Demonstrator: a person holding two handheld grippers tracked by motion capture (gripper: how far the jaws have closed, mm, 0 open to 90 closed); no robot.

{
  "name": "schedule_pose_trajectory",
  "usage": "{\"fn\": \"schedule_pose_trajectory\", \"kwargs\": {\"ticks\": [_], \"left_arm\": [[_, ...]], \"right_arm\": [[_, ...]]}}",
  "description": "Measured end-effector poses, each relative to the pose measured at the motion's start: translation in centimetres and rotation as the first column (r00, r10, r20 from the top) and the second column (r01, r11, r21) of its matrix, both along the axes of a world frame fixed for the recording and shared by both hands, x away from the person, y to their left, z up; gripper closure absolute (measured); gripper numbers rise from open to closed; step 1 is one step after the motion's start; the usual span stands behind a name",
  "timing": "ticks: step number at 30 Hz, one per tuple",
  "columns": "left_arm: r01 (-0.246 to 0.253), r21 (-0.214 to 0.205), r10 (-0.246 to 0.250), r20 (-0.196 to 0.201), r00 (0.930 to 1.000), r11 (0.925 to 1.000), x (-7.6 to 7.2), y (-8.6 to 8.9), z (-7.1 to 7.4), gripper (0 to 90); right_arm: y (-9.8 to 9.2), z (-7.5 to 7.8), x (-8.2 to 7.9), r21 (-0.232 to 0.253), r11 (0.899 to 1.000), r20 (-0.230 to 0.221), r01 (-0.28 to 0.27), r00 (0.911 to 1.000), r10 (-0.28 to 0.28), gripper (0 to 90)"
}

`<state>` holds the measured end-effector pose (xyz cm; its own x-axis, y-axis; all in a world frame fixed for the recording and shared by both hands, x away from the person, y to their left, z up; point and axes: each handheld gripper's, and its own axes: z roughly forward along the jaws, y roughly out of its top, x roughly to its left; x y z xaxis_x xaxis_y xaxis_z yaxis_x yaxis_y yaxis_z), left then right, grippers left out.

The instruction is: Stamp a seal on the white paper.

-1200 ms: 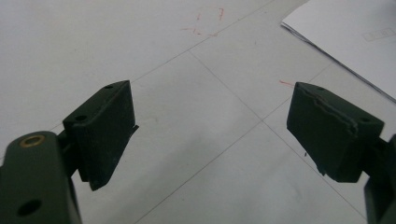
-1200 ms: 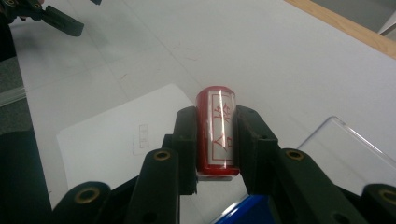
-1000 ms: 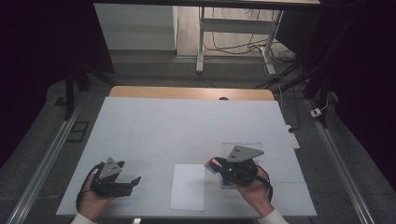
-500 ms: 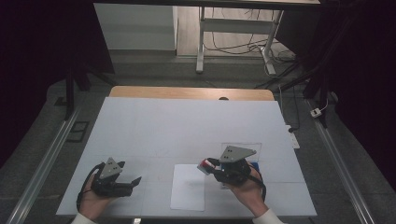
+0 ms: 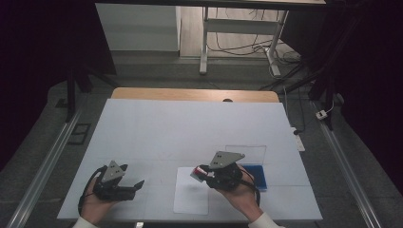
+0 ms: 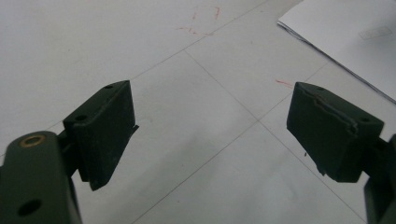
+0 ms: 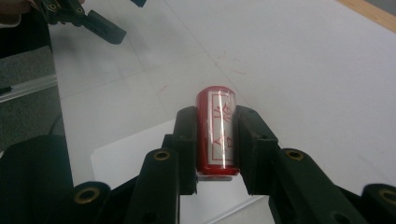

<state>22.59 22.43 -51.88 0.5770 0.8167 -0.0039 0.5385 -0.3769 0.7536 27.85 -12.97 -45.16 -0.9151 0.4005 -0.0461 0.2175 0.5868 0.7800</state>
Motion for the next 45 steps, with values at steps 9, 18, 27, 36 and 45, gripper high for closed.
{"fn": "schedule_pose_trajectory", "kwargs": {"ticks": [9, 18, 27, 36, 45], "left_arm": [[0.000, -0.002, 0.000, 0.002, 1.0000, 1.0000, 0.0, 0.0, 0.0, 15.6], [-0.001, -0.001, 0.001, 0.000, 1.0000, 1.0000, 0.0, 0.1, 0.0, 15.6], [0.002, 0.001, -0.002, 0.000, 1.0000, 1.0000, 0.0, 0.1, 0.0, 15.6], [0.000, 0.004, 0.000, 0.001, 1.0000, 1.0000, 0.0, 0.2, -0.1, 15.7], [-0.001, 0.005, 0.001, 0.001, 1.0000, 1.0000, 0.0, 0.2, -0.1, 15.7]], "right_arm": [[1.5, -1.0, -0.1, -0.065, 0.998, -0.018, -0.021, 0.9996, 0.020, 70.4], [2.3, -2.1, 0.2, -0.117, 0.992, -0.040, -0.040, 0.9986, 0.036, 70.3], [3.1, -2.9, 0.2, -0.171, 0.983, -0.057, -0.061, 0.9970, 0.052, 70.3], [3.5, -3.1, 0.2, -0.199, 0.978, -0.062, -0.068, 0.9965, 0.057, 70.3], [3.6, -3.4, 0.2, -0.209, 0.975, -0.065, -0.069, 0.9963, 0.056, 70.3]]}}
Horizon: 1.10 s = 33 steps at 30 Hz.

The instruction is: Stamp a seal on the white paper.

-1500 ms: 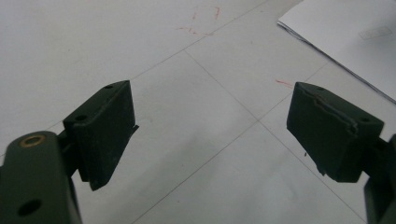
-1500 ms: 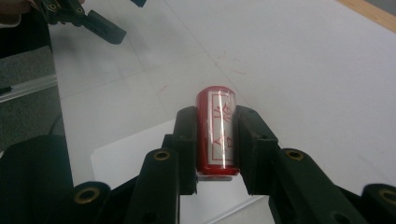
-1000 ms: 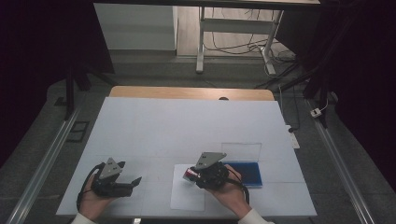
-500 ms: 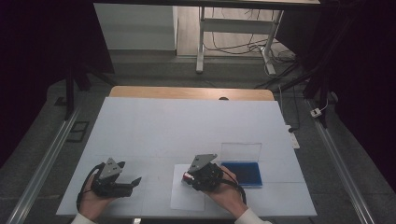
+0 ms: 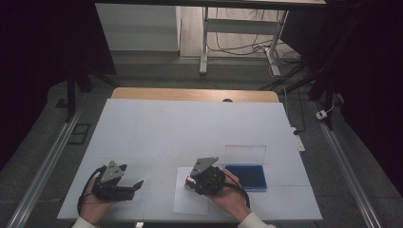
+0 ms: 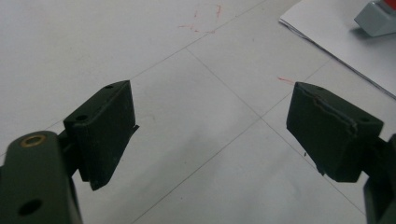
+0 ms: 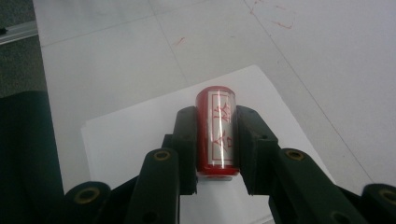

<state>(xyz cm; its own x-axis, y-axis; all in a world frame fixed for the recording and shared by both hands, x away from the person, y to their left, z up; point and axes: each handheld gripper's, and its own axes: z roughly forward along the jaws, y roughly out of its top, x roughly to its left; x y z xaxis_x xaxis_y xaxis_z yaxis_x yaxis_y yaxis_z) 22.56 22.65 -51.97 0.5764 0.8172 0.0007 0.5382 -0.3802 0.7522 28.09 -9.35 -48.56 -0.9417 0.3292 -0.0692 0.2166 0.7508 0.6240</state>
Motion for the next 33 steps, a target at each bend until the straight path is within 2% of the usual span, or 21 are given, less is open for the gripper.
{"fn": "schedule_pose_trajectory", "kwargs": {"ticks": [30, 33], "left_arm": [[0.006, 0.007, -0.006, -0.006, 1.0000, 1.0000, -0.03, 0.06, -0.12, 15.9], [0.006, 0.007, -0.006, -0.005, 1.0000, 1.0000, -0.02, 0.04, -0.13, 15.8]], "right_arm": [[-0.04, -0.69, 0.30, -0.019, 1.000, -0.008, -0.004, 1.0000, 0.004, 70.3], [0.09, -0.64, 0.27, -0.033, 0.999, -0.009, -0.007, 0.9999, 0.007, 70.3]]}}
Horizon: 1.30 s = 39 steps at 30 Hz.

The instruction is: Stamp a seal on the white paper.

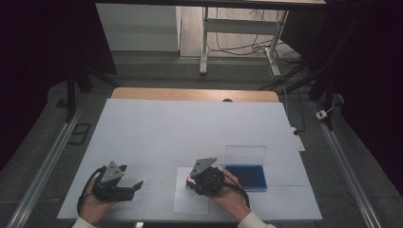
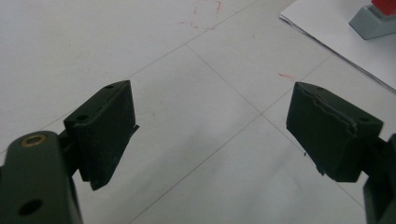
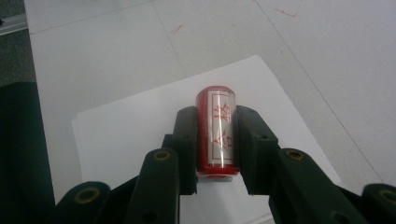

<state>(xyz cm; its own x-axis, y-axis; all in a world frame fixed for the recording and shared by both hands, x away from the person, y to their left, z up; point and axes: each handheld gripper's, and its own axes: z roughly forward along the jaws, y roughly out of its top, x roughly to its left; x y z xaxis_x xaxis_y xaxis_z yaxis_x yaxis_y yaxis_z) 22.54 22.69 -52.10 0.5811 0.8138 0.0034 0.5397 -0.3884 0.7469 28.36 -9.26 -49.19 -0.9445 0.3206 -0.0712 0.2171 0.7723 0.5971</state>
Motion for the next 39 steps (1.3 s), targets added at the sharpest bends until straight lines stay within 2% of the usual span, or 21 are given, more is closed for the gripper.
{"fn": "schedule_pose_trajectory", "kwargs": {"ticks": [9, 28, 39], "left_arm": [[0.000, 0.003, 0.000, -0.002, 1.0000, 1.0000, 0.01, -0.04, -0.01, 15.8], [0.002, 0.006, -0.001, -0.006, 1.0000, 1.0000, -0.04, -0.14, 0.01, 15.9], [0.001, 0.006, -0.001, -0.007, 1.0000, 1.0000, -0.08, -0.15, 0.08, 15.8]], "right_arm": [[0.12, -0.01, 0.23, -0.002, 1.000, -0.016, 0.006, 0.9999, -0.006, 70.3], [0.65, -0.15, -0.01, -0.053, 0.998, -0.011, 0.026, 0.9996, -0.026, 70.7], [1.01, -0.07, 0.15, -0.081, 0.996, -0.032, 0.027, 0.9990, -0.030, 71.0]]}}
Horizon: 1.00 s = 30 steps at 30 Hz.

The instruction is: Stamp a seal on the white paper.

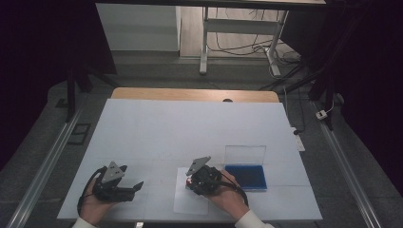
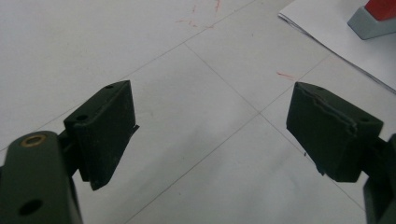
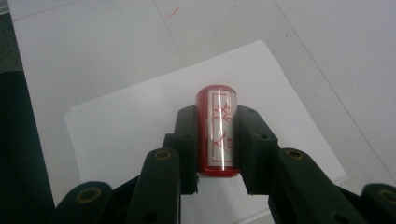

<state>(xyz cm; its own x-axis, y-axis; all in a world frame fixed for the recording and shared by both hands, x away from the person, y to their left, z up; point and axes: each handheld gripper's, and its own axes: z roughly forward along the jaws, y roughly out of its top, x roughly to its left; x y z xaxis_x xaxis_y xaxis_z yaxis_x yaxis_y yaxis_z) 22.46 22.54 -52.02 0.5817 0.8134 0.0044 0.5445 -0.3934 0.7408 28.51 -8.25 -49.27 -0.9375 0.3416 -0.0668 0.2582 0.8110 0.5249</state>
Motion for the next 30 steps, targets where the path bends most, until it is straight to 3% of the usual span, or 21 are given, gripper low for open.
{"fn": "schedule_pose_trajectory", "kwargs": {"ticks": [9, 30], "left_arm": [[-0.001, -0.003, 0.001, -0.004, 1.0000, 1.0000, 0.02, -0.02, 0.01, 15.9], [-0.007, -0.005, 0.007, -0.005, 1.0000, 1.0000, 0.11, 0.15, -0.01, 15.9]], "right_arm": [[0.14, 0.08, -0.04, -0.020, 1.000, 0.009, -0.006, 0.9999, 0.006, 71.1], [-0.04, 0.10, 0.03, 0.007, 1.000, 0.008, -0.006, 1.0000, 0.006, 70.6]]}}
